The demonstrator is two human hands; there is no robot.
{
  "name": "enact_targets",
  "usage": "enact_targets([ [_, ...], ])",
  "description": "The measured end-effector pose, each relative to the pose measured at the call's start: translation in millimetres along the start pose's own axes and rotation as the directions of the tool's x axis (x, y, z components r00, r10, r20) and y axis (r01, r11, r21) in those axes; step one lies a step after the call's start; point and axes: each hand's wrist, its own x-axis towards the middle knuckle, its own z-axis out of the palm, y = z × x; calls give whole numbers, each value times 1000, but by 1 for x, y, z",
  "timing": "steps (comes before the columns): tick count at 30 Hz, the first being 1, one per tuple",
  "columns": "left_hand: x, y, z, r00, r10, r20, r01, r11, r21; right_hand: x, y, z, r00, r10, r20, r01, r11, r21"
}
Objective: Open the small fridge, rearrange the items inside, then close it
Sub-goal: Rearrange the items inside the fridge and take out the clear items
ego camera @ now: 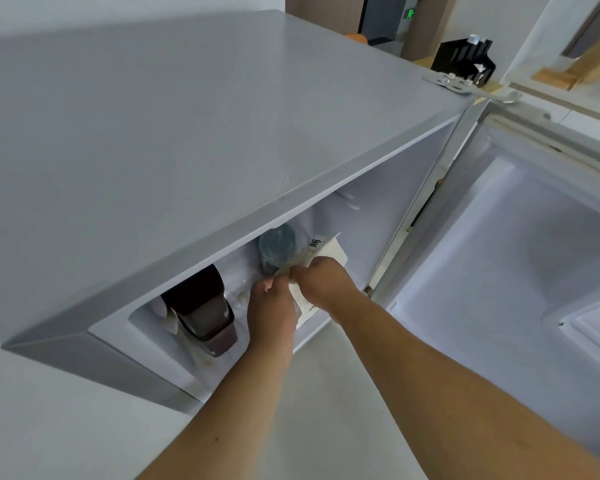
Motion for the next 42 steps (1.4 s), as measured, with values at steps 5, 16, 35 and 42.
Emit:
enact_targets([
  [5, 7, 11, 6, 997, 79, 11, -79, 996, 34, 4, -6, -2, 998, -69, -7, 68, 995, -72],
  [16, 6, 11, 8, 994, 81, 66, -83, 996, 28, 7, 0, -17, 998, -69, 8, 69, 988, -141],
  [35, 17, -23, 20, 936, -253, 244, 253, 967, 33, 19, 20, -37, 985, -145, -94, 116, 959, -260],
  [42, 28, -20, 35, 876, -333, 349, 347, 938, 25, 31, 27, -46, 971, -169, -168, 117, 952, -282],
])
